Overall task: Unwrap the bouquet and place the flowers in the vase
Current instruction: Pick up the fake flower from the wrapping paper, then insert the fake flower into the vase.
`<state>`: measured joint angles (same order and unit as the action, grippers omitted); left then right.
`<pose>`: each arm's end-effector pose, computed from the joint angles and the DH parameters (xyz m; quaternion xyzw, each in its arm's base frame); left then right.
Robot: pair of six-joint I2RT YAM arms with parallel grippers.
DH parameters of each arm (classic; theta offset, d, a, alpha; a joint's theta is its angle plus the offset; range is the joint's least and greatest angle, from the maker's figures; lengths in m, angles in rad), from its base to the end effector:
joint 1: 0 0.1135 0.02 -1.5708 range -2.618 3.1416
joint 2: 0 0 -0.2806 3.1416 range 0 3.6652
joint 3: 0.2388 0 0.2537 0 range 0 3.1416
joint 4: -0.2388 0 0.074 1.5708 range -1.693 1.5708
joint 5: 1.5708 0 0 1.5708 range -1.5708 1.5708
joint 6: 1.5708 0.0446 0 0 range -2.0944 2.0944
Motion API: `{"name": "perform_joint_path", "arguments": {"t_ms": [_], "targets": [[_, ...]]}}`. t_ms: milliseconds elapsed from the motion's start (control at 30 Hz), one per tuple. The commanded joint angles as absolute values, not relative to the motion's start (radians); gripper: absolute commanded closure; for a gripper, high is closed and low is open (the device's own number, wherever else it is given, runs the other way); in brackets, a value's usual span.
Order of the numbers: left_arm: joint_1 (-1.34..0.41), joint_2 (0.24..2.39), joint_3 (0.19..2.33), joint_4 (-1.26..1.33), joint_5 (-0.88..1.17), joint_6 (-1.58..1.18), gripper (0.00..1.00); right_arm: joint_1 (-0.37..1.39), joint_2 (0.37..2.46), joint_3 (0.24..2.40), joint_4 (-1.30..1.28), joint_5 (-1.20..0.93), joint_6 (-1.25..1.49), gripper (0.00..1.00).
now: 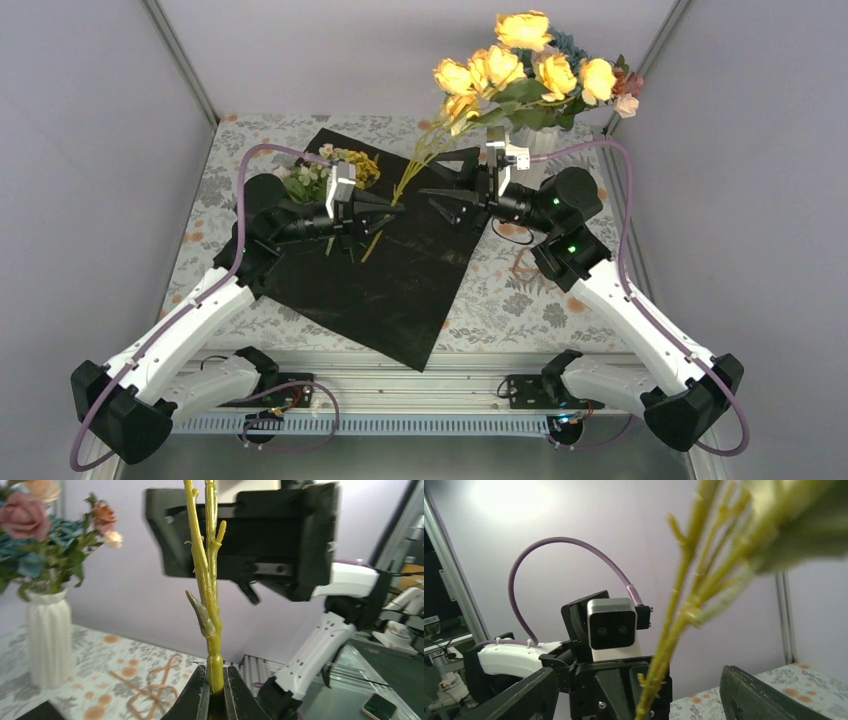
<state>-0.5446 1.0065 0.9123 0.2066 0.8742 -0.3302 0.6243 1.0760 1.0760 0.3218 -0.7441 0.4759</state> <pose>0.1730 -0.1448 0.3987 0.3784 0.5664 -0.5417 0.4925 0.1727 0.1616 0.4542 -0.3345 0.5213 0.5763 0.5331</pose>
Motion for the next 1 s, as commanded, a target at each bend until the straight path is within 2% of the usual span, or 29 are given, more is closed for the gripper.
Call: {"name": "perform_joint_path", "arguments": {"t_ms": [0,167,367,800,867,967], "targets": [[-0.593,0.974,0.985,0.202,0.948,-0.322,0.98,0.648,1.058,1.103,0.403,-0.772,0.443,0.18],[-0.617,0.956,1.028,0.15,0.986,-0.319,0.97,0.66,1.052,1.095,0.513,-0.81,0.501,0.19],[-0.637,0.974,1.051,0.071,1.071,-0.287,0.97,0.675,1.008,1.105,0.554,-0.824,0.52,0.29],[-0.673,1.004,1.046,0.048,1.138,-0.225,0.97,0.702,0.983,1.153,0.498,-0.841,0.493,0.29],[-0.681,1.012,1.049,0.037,1.155,-0.203,0.97,0.704,0.979,1.156,0.494,-0.835,0.493,0.33],[-0.69,1.025,1.058,0.013,1.162,-0.176,0.97,0.705,0.976,1.156,0.495,-0.836,0.496,0.44]]}}
